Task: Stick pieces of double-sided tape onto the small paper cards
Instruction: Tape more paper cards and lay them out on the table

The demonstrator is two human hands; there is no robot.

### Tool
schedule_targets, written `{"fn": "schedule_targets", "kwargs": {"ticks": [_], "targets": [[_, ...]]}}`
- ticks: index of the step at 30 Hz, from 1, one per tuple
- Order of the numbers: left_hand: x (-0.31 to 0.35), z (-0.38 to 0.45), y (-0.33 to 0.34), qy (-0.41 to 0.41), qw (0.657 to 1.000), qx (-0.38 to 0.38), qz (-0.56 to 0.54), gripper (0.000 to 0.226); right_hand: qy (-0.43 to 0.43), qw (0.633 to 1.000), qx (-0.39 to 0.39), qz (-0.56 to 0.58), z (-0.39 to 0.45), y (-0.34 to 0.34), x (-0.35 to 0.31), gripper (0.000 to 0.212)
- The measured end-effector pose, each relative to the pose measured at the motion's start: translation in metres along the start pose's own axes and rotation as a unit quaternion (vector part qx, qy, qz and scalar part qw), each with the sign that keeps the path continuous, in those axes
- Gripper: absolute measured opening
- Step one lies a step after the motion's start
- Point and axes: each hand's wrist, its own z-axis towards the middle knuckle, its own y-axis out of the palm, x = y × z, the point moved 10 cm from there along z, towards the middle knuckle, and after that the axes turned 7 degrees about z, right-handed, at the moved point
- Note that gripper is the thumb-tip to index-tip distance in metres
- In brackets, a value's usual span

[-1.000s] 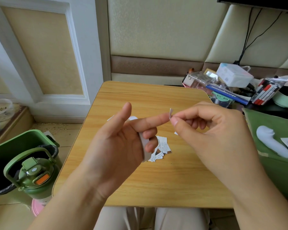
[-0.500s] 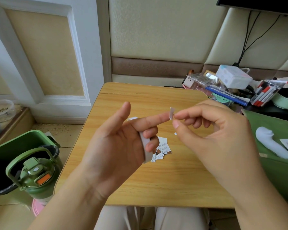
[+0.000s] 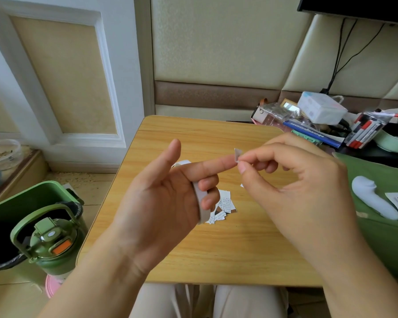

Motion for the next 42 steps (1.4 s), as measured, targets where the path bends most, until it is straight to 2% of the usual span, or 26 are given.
{"fn": "schedule_targets", "kwargs": {"ticks": [17,29,34,42], "targets": [[-0.002,0.001,0.0,-0.004,1.0,-0.009,-0.011,0.069,0.094,0.98,-0.038,0.168,-0.004,0.01,0.025,0.011],[-0.001,0.0,0.004,0.001,1.0,-0.008,0.001,0.066,0.067,0.994,0.001,0.081,-0.003,0.003,0.015,0.005],[0.0,-0.002,0.005,0.004,1.0,-0.001,0.004,0.065,0.028,0.999,0.027,-0.012,-0.003,-0.002,0.002,0.002],[0.001,-0.004,0.007,0.005,1.0,0.016,0.015,0.065,-0.016,0.996,0.051,-0.076,-0.004,-0.006,-0.011,0.002]]}}
